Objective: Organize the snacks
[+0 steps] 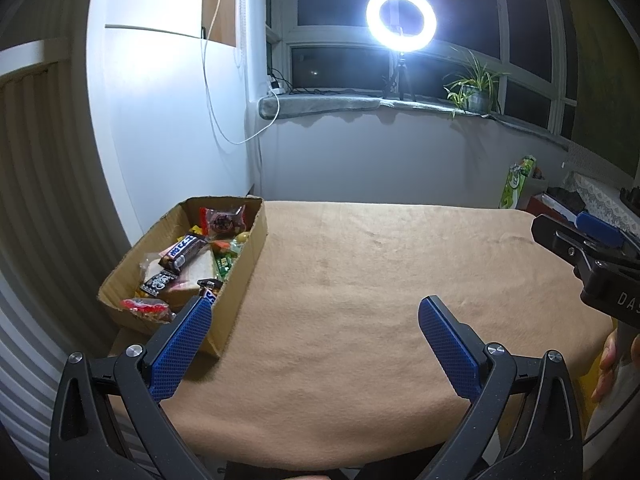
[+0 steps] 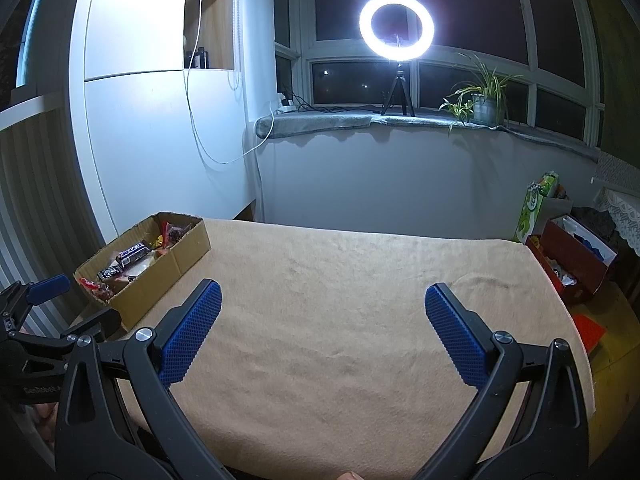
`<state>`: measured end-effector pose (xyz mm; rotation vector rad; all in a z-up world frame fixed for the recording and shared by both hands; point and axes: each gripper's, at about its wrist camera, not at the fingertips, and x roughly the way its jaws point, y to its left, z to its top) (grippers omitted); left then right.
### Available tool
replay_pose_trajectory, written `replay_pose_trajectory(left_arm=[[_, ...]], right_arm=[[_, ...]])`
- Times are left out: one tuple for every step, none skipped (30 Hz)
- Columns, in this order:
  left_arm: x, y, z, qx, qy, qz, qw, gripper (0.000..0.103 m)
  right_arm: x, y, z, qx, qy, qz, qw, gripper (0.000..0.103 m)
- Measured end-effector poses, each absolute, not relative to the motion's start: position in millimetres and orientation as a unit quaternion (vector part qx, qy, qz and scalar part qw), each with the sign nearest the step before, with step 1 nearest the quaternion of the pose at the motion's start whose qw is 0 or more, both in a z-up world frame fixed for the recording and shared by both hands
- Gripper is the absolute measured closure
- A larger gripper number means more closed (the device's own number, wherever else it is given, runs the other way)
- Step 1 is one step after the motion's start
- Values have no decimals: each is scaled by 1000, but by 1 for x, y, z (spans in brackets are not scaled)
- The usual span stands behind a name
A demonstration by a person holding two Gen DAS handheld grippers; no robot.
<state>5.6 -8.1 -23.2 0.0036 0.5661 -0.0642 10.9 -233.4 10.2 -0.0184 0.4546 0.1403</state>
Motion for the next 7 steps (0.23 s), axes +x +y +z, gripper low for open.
replay_pose_trajectory(left_arm=[[5,-7,-24,0,277,-27,960,0],[3,-7,-24,1,273,-17,962,0],[1,-7,-24,3,269,-12,963,0],[0,-7,-23,6,265,-6,964,0],[0,-7,-23,8,264,-1,965,0],[0,-7,-24,9,263,-1,965,0],[0,-6,-24,10,261,0,965,0]], right_arm=[[11,-233,9,-9,226,69,972,0],[11,-232,9,-9,226,69,972,0],[11,-232,9,-9,226,69,972,0],[11,-232,9,-9,227,69,972,0],[11,-232,8,-9,227,69,971,0],[11,-232,8,-9,226,69,972,0],[11,-232,8,-9,226,69,972,0]])
